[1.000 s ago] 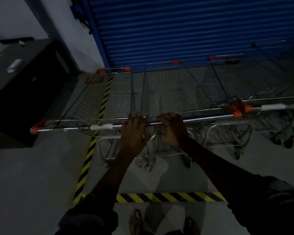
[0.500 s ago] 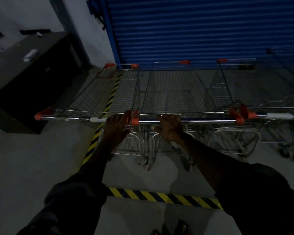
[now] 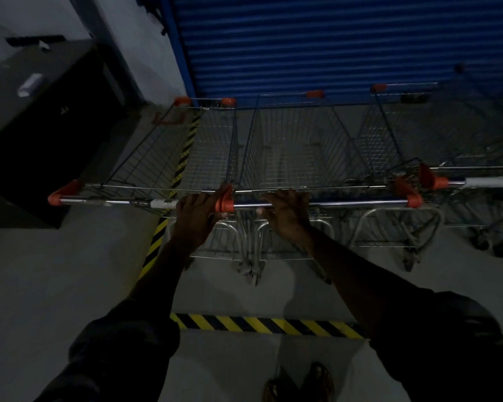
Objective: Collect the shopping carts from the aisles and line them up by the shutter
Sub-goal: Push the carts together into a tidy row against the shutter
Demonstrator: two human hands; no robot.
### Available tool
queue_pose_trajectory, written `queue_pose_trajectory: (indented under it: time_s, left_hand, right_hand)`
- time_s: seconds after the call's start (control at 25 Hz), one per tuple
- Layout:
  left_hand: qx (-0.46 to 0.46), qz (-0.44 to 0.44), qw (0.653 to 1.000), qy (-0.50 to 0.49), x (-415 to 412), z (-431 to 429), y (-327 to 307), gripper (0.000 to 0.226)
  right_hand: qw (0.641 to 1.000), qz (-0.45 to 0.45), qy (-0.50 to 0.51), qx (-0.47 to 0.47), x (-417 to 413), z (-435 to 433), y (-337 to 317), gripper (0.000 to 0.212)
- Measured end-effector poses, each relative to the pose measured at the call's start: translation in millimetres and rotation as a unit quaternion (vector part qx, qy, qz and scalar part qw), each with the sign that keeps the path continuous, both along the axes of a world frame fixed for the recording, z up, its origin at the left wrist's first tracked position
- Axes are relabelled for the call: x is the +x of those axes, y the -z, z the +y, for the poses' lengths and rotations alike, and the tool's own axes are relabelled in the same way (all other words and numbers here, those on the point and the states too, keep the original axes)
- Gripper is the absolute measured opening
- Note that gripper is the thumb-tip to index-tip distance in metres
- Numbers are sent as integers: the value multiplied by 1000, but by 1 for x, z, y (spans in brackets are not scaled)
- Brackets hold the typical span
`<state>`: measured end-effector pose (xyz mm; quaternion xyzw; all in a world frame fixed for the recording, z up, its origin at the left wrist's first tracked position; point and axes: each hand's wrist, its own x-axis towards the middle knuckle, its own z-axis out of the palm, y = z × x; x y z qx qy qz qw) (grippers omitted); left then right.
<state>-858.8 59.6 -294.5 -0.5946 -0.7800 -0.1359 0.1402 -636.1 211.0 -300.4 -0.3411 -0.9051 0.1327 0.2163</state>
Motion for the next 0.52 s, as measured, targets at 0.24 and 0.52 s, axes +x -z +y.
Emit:
queue_pose_trajectory:
  time_s: [0.24, 0.52]
  left_hand:
    - [-29, 3, 1000, -2, -1, 0, -2, 73]
    - [-28, -15, 999, -39, 18, 14, -2, 65]
  right_hand:
    - [1000, -4, -2, 16, 1, -2, -5, 54]
    - [999, 1, -16, -37, 13, 4, -18, 52]
